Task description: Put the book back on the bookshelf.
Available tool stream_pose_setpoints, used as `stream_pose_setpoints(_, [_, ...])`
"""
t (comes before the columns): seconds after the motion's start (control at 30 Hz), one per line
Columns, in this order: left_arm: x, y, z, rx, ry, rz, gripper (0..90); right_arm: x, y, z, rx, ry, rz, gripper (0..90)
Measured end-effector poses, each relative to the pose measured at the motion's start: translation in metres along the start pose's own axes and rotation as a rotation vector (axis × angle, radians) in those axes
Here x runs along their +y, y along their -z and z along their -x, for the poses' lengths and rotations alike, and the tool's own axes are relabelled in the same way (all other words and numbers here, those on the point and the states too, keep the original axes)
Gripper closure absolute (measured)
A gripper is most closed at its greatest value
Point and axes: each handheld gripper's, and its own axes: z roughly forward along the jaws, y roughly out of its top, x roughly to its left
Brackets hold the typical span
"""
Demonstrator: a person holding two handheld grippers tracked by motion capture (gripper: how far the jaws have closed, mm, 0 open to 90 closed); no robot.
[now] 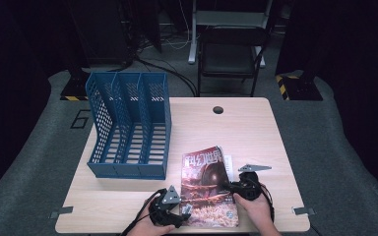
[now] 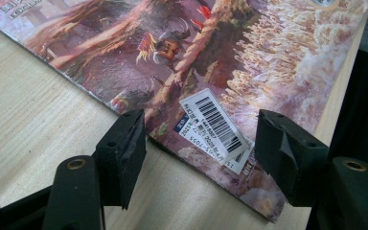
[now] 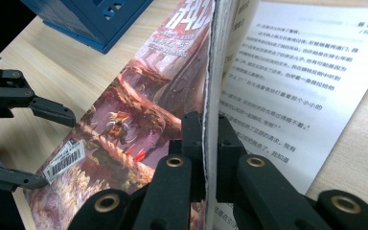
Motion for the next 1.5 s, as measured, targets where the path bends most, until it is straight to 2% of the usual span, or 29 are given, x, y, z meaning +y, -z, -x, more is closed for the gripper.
stream_pose_setpoints(0.07, [0.001,0.001,-0.001,-0.016,0.002,-0.01,35.3,-0.001,0.001,-0.003,-0.007,0.012,0.019,87.2])
stream_pose_setpoints(0.1, [0.001,0.001,-0.002,-0.006,-0.004,-0.006,35.4,-0.001,0.002,-0.004,-0.01,0.022,0.026,87.2])
stream_pose_setpoints(0.27, [0.004,0.002,-0.005,-0.015,-0.003,0.007,35.4,-0.002,0.005,-0.011,-0.028,0.048,0.071,87.3])
stream_pose_setpoints(0.37, [0.006,0.003,-0.007,0.006,0.007,0.025,35.2,-0.003,0.009,-0.014,-0.029,0.067,0.101,87.3])
stream_pose_setpoints(0.4, [0.007,0.004,-0.009,-0.004,0.012,0.027,35.0,-0.003,0.011,-0.016,-0.029,0.073,0.112,87.3])
stream_pose_setpoints(0.43, [0.008,0.004,-0.01,0.01,0.017,0.036,34.6,-0.003,0.012,-0.017,-0.03,0.076,0.119,87.4])
stream_pose_setpoints(0.47, [0.009,0.004,-0.011,0.004,0.039,0.055,34.0,-0.004,0.014,-0.019,-0.031,0.076,0.128,87.4])
stream_pose_setpoints(0.5, [0.01,0.004,-0.013,0.016,0.038,0.055,33.4,-0.004,0.015,-0.02,-0.032,0.083,0.139,87.4])
stream_pose_setpoints(0.57, [0.012,0.003,-0.016,0.028,0.065,0.075,31.2,-0.005,0.018,-0.023,-0.034,0.088,0.152,87.4])
stream_pose_setpoints(0.6, [0.014,0.003,-0.018,0.018,0.067,0.069,29.6,-0.006,0.019,-0.023,-0.033,0.088,0.16,87.3])
stream_pose_setpoints(0.63, [0.015,0.001,-0.019,0.03,0.068,0.069,28.2,-0.006,0.021,-0.024,-0.035,0.091,0.167,87.4])
stream_pose_setpoints(0.67, [0.017,0.001,-0.021,0.015,0.066,0.06,27.7,-0.007,0.022,-0.025,-0.03,0.096,0.173,87.3])
stream_pose_setpoints(0.7, [0.018,-0.001,-0.021,0.019,0.079,0.069,27.3,-0.007,0.023,-0.026,-0.036,0.094,0.178,87.3])
stream_pose_setpoints(0.73, [0.019,-0.001,-0.023,0.026,0.063,0.065,26.6,-0.008,0.023,-0.027,-0.038,0.105,0.184,87.3])
stream_pose_setpoints(0.87, [0.025,-0.007,-0.034,0.013,0.139,0.095,24.2,-0.009,0.027,-0.029,-0.039,0.108,0.2,87.3])
stream_pose_setpoints(0.97, [0.029,-0.012,-0.042,0.019,0.176,0.113,23.3,-0.009,0.029,-0.03,-0.029,0.115,0.214,87.3])
stream_pose_setpoints(1.0, [0.03,-0.012,-0.045,0.013,0.186,0.105,22.5,-0.01,0.03,-0.03,-0.026,0.122,0.219,87.3])
stream_pose_setpoints(1.13, [0.033,-0.017,-0.052,0.002,0.224,0.128,19.6,-0.011,0.032,-0.03,-0.017,0.123,0.227,87.3])
stream_pose_setpoints(1.33, [0.039,-0.025,-0.059,-0.047,0.236,0.141,15.7,-0.011,0.034,-0.031,-0.012,0.136,0.235,87.3])
stream_pose_setpoints(1.37, [0.041,-0.026,-0.06,-0.069,0.249,0.135,15.2,-0.011,0.034,-0.032,-0.006,0.139,0.239,87.3])
stream_pose_setpoints(1.47, [0.043,-0.029,-0.063,-0.083,0.234,0.141,14.8,-0.012,0.035,-0.032,-0.006,0.134,0.24,87.3])
stream_pose_setpoints(1.5, [0.044,-0.031,-0.062,-0.099,0.254,0.146,14.5,-0.012,0.035,-0.031,-0.002,0.137,0.242,87.3])
